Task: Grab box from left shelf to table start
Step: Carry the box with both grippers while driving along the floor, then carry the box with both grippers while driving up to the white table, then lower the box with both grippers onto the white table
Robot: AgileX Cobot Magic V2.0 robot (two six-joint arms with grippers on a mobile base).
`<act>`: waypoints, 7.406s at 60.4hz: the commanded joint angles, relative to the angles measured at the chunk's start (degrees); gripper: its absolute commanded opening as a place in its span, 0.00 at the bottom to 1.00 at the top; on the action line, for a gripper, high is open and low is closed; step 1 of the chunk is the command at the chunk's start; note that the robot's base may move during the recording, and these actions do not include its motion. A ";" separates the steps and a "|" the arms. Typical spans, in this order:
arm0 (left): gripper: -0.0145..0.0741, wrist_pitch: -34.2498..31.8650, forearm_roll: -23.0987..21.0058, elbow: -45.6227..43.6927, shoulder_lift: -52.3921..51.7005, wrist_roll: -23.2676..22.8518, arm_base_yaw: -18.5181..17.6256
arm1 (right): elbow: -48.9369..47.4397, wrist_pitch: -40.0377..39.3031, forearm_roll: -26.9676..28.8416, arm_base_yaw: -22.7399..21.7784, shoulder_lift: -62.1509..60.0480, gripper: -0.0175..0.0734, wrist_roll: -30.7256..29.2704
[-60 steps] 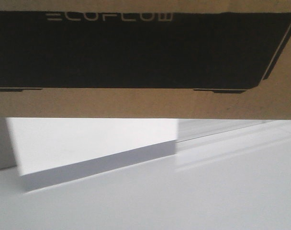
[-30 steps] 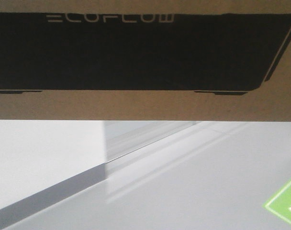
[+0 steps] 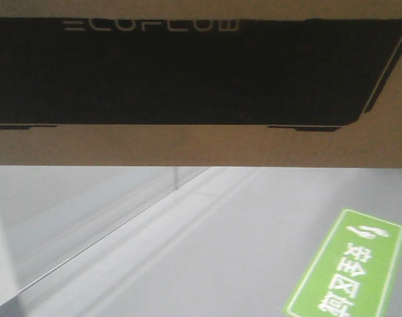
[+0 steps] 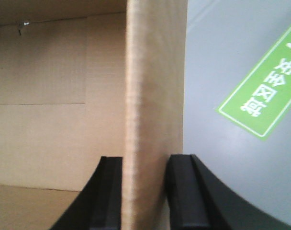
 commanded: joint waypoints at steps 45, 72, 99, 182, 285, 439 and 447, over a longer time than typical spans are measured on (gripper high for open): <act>0.07 -10.78 -0.84 -2.77 -0.98 -1.80 0.09 | -1.54 -5.84 -5.43 -0.59 0.30 0.22 -0.09; 0.07 -10.78 -0.84 -2.77 -0.98 -1.80 0.09 | -1.54 -5.79 -5.43 -0.59 0.30 0.22 -0.09; 0.07 -10.78 -0.84 -2.77 -0.98 -1.80 0.09 | -1.54 -5.73 -5.43 -0.59 0.30 0.22 -0.09; 0.07 -10.78 -0.84 -2.77 -0.98 -1.80 0.09 | -1.54 -5.67 -5.43 -0.59 0.30 0.22 -0.09; 0.07 -10.91 -0.84 -2.77 -0.98 -1.80 0.09 | -1.54 -5.62 -5.43 -0.59 0.31 0.22 -0.09; 0.07 -10.74 -4.23 -2.77 -0.98 -1.80 0.09 | -1.54 -6.22 -5.38 -0.59 0.31 0.22 -0.09; 0.07 -10.60 -4.23 -2.77 -0.47 -1.39 0.09 | -1.54 -5.90 -5.38 -0.59 0.31 0.22 -2.11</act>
